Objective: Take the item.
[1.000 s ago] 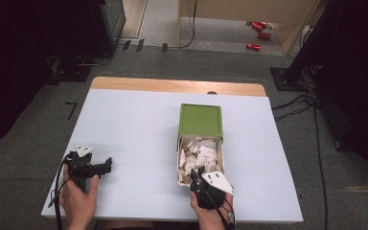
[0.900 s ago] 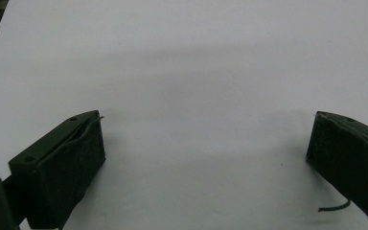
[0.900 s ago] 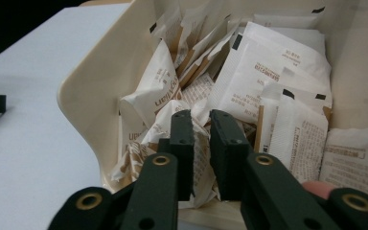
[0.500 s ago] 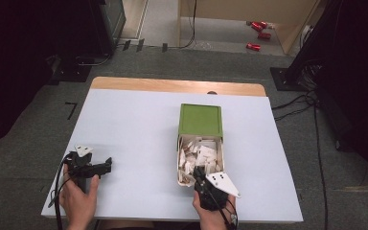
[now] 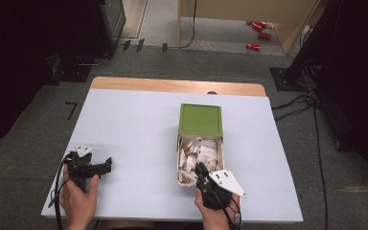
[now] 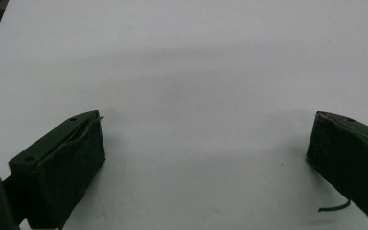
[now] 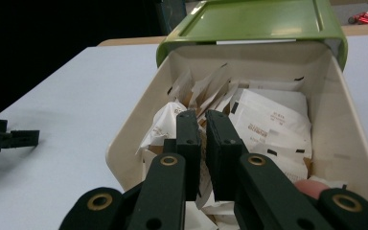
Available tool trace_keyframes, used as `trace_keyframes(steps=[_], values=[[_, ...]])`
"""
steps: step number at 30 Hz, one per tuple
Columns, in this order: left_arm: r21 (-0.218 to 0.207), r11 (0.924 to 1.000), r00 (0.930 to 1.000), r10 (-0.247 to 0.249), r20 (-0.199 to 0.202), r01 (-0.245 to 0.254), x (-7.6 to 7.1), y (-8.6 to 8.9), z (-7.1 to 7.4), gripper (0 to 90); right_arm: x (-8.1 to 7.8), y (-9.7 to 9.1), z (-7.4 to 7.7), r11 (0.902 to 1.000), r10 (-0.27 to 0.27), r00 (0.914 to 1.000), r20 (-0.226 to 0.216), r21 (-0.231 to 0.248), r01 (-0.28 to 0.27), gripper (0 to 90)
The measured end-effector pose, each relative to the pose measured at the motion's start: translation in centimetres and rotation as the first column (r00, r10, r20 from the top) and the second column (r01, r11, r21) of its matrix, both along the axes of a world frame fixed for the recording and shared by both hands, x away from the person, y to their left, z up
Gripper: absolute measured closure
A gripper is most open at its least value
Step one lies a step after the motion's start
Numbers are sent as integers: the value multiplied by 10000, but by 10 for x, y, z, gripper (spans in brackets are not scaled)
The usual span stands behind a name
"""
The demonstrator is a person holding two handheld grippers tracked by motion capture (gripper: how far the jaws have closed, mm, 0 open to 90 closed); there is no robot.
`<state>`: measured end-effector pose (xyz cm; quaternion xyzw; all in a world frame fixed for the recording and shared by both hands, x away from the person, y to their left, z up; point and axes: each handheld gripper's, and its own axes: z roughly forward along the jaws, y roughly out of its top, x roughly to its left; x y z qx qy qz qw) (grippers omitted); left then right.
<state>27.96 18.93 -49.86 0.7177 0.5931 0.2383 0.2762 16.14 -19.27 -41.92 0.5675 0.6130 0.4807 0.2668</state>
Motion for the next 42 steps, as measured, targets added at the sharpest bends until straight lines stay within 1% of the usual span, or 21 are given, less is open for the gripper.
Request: trace_keyframes(steps=[8,13,22,31,33,42], values=[[3,10000,10000,-2,-2,2,0,0,0,0,-1,-1,14,9999,40,9998,217,-133,-37,860],[5,10000,10000,-3,-1,3,0,0,0,0,1,-3,20,9999,50,9997,238,-151,-46,860],[2,10000,10000,0,0,0,0,0,0,0,3,-7,33,9997,83,9991,420,-213,-75,860],[3,10000,10000,-1,0,1,0,0,0,0,9,-15,46,9995,-51,9984,555,-318,68,860],[5,10000,10000,-3,-2,3,0,0,0,0,10,-17,49,9991,-86,9982,587,-401,110,860],[2,10000,10000,-1,-1,1,0,0,0,0,12,-29,57,9983,-330,9973,657,-467,361,860]])
